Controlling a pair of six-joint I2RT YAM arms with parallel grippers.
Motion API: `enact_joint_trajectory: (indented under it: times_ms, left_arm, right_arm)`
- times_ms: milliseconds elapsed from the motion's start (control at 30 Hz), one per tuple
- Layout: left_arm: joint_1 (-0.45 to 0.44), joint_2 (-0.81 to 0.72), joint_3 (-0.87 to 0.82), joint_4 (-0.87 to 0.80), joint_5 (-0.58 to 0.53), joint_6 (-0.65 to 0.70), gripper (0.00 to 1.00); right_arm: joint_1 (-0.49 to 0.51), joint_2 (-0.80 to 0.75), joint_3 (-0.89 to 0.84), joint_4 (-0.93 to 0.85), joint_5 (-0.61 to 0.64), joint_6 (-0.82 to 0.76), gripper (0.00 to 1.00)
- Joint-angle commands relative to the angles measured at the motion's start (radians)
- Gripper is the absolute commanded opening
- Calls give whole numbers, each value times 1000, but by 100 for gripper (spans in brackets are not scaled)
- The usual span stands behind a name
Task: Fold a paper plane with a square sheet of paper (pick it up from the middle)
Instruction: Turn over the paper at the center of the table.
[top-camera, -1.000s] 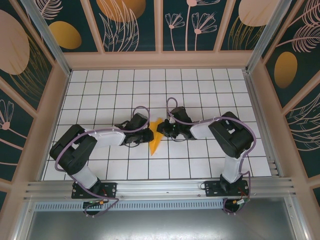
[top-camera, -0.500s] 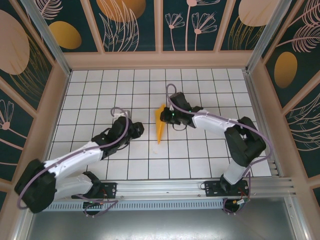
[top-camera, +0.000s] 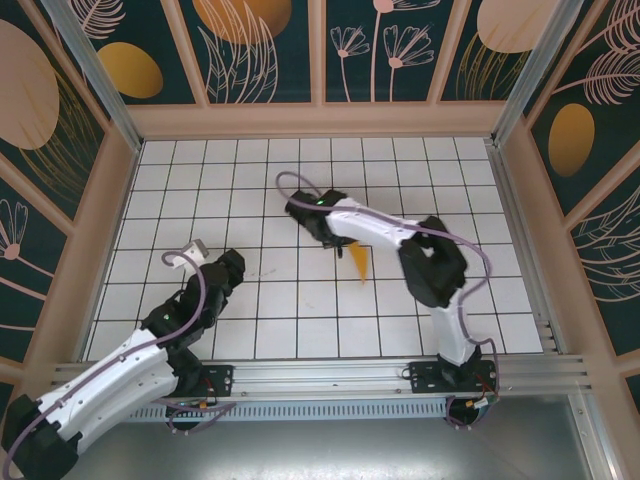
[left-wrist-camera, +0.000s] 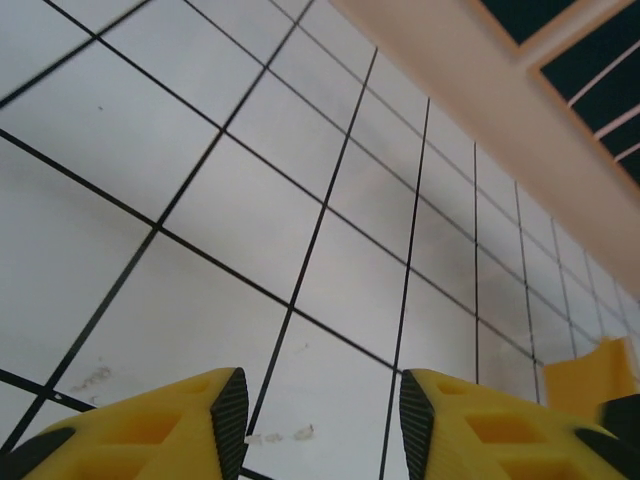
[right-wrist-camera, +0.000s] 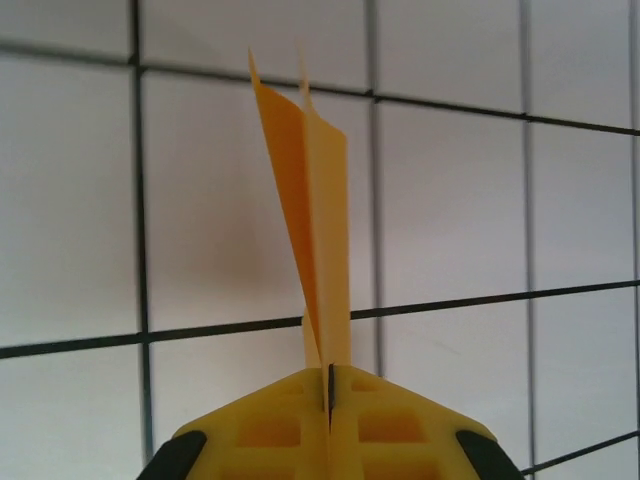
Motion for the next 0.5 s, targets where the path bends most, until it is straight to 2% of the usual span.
enact_joint_trajectory:
  times_ms: [0, 67, 133, 200, 333, 467]
  left_arm:
    - [6, -49, -11, -60, -74, -30, 48]
    - [7, -62, -11, -70, -72, -28, 48]
    - [7, -60, -9, -76, -63, -28, 48]
    - [8, -55, -5, -78, -50, -27, 48]
    - [6, -39, -3, -74, -19, -19, 49]
    - [7, -4, -9, -46, 22, -14, 49]
  right_arm:
    - [76, 117, 141, -99, 0, 18, 9]
    - [109, 198, 239, -91, -62, 6, 13]
    - [130, 249, 314, -58, -154, -24, 22]
    - [138, 232, 339, 13, -267, -47, 35]
    - [126, 23, 158, 240, -403, -88, 63]
    - [33, -229, -168, 511, -582, -80, 69]
